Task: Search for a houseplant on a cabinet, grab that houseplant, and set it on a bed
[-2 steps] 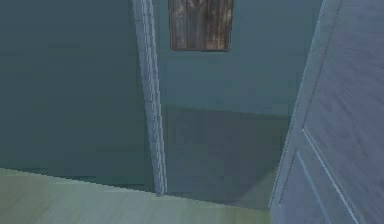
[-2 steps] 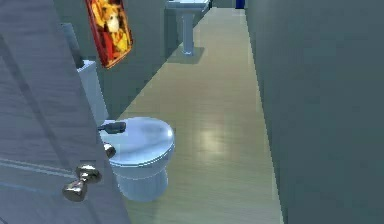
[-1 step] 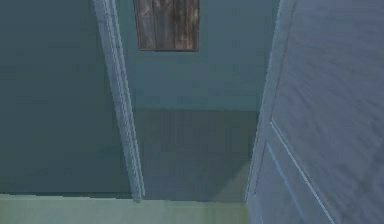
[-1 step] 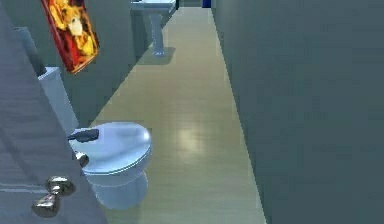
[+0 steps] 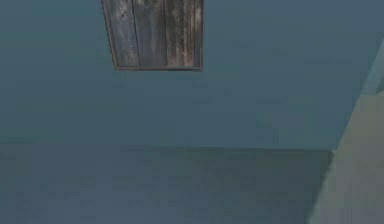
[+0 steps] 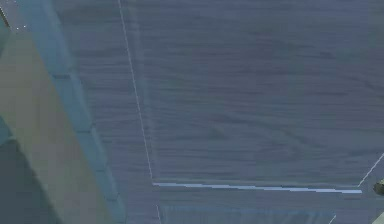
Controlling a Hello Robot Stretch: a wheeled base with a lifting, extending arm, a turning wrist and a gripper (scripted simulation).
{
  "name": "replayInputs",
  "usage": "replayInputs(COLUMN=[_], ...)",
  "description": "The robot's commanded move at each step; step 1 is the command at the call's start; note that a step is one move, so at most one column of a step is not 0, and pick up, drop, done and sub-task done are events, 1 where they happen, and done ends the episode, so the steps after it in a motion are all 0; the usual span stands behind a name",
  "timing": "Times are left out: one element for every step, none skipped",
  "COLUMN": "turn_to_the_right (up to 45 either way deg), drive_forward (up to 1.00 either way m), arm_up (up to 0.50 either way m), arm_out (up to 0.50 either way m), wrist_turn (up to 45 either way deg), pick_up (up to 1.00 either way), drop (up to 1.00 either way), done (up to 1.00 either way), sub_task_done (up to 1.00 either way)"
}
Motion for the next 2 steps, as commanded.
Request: replayInputs(turn_to_the_right=[6.0,0.0], drive_forward=[0.0,0.5], arm_up=[0.0,0.0], arm_out=[0.0,0.0], wrist_turn=[0.0,0.0], pick_up=[0.0,0.0], drop=[0.0,0.0], done=[0.0,0.0], sub_task_done=[0.0,0.0])
